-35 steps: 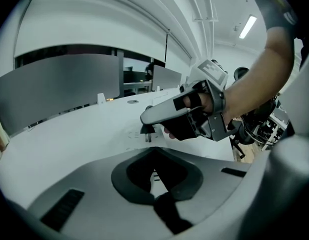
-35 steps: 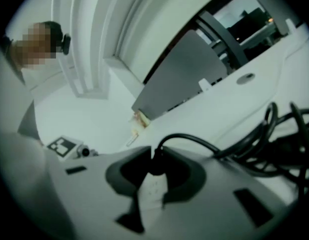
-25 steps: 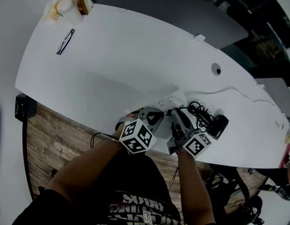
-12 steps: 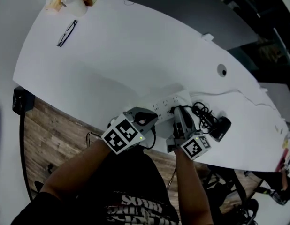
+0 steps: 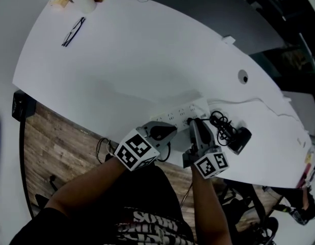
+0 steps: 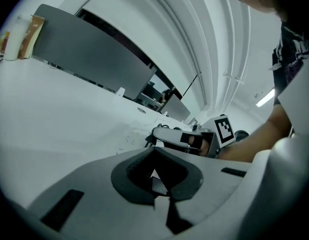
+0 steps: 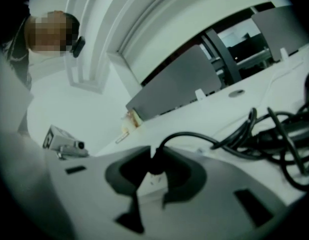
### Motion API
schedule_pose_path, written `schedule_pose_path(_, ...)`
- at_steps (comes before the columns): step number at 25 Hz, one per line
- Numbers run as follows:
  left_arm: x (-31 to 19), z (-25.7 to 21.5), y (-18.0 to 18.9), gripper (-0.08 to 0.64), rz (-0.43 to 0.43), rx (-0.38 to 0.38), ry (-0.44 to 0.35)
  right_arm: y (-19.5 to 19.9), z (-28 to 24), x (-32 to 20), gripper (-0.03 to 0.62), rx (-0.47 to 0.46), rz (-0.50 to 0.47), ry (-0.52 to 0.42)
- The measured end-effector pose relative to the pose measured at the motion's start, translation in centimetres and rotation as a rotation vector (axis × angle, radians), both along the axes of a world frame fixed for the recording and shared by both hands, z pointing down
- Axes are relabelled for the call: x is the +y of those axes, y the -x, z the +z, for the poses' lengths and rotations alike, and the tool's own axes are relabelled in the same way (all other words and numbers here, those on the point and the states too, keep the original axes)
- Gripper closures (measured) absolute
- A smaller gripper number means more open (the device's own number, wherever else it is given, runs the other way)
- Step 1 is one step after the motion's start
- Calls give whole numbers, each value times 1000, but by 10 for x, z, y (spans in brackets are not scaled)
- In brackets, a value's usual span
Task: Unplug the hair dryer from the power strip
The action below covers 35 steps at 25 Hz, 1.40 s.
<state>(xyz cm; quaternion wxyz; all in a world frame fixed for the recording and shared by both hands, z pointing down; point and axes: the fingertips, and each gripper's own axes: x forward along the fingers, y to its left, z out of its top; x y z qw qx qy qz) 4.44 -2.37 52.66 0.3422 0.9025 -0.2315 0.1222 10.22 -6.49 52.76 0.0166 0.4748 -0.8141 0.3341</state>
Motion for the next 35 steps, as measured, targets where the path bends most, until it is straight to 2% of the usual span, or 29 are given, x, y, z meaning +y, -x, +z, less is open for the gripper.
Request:
schedule_pose_path(3,-1,0,-1,535,-7,-7,-10,-1,-1,2,500,35,19,-5)
schedule_pose_path(7,-1,1,-2,534,-19,-55,-24,0,-1,4,499,81,56,-35)
schedule_pose_path(13,0,0,-3,535,-26,-65,-25,6,-4,11,495,247,57,-96)
schedule_pose_path(15,-1,0,-4,535,-35,-62,-23,5,-4,10,495,245,79,-88)
schedule_pose_path(20,1,-2,-13,534,-54,-27,-3,-7,-1,-3,495,160,187,-34)
schedule_pose_path(24,5,-3,-18,535,-91,-6,-14,-12,-1,2,496,162,217,-29)
schedule_pose_path(27,12,-4,-24,535,-87,15,-17,-15,-2,11,495,230,203,-64)
schedule_pose_path(33,17,-5,-28,535,-83,50,8,-3,-4,19,494,440,79,-178)
schedule_pose_path(35,17,-6,-30,535,-77,64,14,-1,-4,19,494,468,61,-190)
